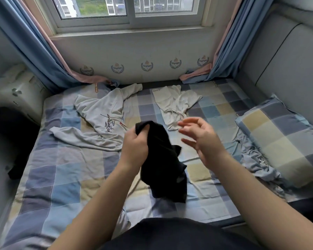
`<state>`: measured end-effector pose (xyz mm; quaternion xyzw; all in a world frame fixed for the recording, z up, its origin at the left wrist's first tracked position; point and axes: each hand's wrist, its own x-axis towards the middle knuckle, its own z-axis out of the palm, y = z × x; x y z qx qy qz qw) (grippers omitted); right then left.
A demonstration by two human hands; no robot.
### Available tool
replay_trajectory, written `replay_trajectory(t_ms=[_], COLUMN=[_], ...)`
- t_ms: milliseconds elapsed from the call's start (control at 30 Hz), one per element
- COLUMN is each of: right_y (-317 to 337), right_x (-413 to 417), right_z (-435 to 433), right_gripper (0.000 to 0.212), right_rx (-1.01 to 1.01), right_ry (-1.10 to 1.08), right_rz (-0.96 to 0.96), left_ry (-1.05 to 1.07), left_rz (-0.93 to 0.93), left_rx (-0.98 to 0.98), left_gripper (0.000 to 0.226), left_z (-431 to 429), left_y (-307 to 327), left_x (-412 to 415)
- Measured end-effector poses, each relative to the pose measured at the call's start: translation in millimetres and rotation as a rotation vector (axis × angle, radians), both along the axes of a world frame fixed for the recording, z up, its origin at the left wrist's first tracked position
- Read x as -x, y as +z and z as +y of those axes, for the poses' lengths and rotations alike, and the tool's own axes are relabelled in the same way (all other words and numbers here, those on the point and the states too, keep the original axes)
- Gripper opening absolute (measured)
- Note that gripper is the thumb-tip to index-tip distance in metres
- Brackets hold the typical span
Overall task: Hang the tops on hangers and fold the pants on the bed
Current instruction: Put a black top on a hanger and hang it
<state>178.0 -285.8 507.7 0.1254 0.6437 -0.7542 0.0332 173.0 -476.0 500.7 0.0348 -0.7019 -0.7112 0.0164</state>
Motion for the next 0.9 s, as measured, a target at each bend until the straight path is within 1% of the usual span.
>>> replay_trajectory(t_ms=[67,167,200,233,267,300,367,400,433,467,533,600,700,733,800,833,900], right_y=[-18.0,-40.6,-45.2,-49.8,-53.8,-57.3,-59.5,-58.4,-55.2,-53.1,-42.5,-27.3,-8.7,-4.6,5.2,9.8,19.2], right_x=[-16.5,-38.3,-43.3,-46.2,-46.9,-44.4,-33.7,-28.4,-24.5,-19.9,-13.7,-6.6,5.5,9.2,13.3,14.7,17.3], right_z=[-3.4,-12.7,-19.4,-27.1,-34.0,-37.3,-33.3,-27.9,-21.5,-15.1,-9.3,-11.0,-16.3,-17.4,-19.7,-20.1,-18.9], right_gripper=[0.018,0.052,0.059,0.063,0.061,0.053,0.025,0.014,0.012,0.014,0.011,0.022,0.025,0.026,0.026,0.026,0.026], right_rx=[-0.021,0.0,-0.025,-0.089,-0.172,-0.264,-0.399,-0.435,-0.457,-0.448,-0.404,-0.348,-0.273,-0.254,-0.186,-0.139,-0.055], right_ry=[0.121,0.363,0.421,0.435,0.394,0.314,0.147,0.115,0.118,0.136,0.168,0.18,0.213,0.202,0.161,0.145,0.135], right_rz=[0.015,0.039,0.058,0.081,0.106,0.139,0.21,0.223,0.22,0.204,0.181,0.142,0.019,-0.015,-0.072,-0.092,-0.105], left_ry=[0.061,0.13,0.137,0.126,0.101,0.071,0.038,0.043,0.056,0.07,0.071,0.028,-0.101,-0.117,-0.079,-0.067,-0.114], left_rz=[-0.13,-0.242,-0.273,-0.308,-0.34,-0.366,-0.403,-0.413,-0.413,-0.4,-0.339,-0.284,-0.224,-0.192,-0.078,-0.018,0.043], left_rx=[-0.109,-0.251,-0.281,-0.304,-0.324,-0.344,-0.386,-0.409,-0.428,-0.43,-0.373,-0.302,-0.179,-0.124,0.025,0.09,0.139], left_gripper=[0.024,0.026,0.03,0.033,0.035,0.033,0.027,0.025,0.023,0.023,0.021,0.017,0.014,0.012,0.007,0.011,0.025], left_z=[-4.6,-2.7,-0.2,2.3,4.7,5.9,4.8,2.0,-2.1,-6.8,-15.1,-18.6,-12.6,-7.8,1.8,5.9,13.3], left_y=[4.8,12.5,14.7,15.9,15.8,14.6,12.0,10.8,9.8,8.8,5.2,2.1,-6.7,-10.6,-19.6,-25.1,-34.1], left_x=[4.8,9.2,9.9,9.7,9.2,8.9,9.9,11.5,13.8,16.6,21.3,20.3,8.7,2.8,-8.6,-14.1,-23.7])
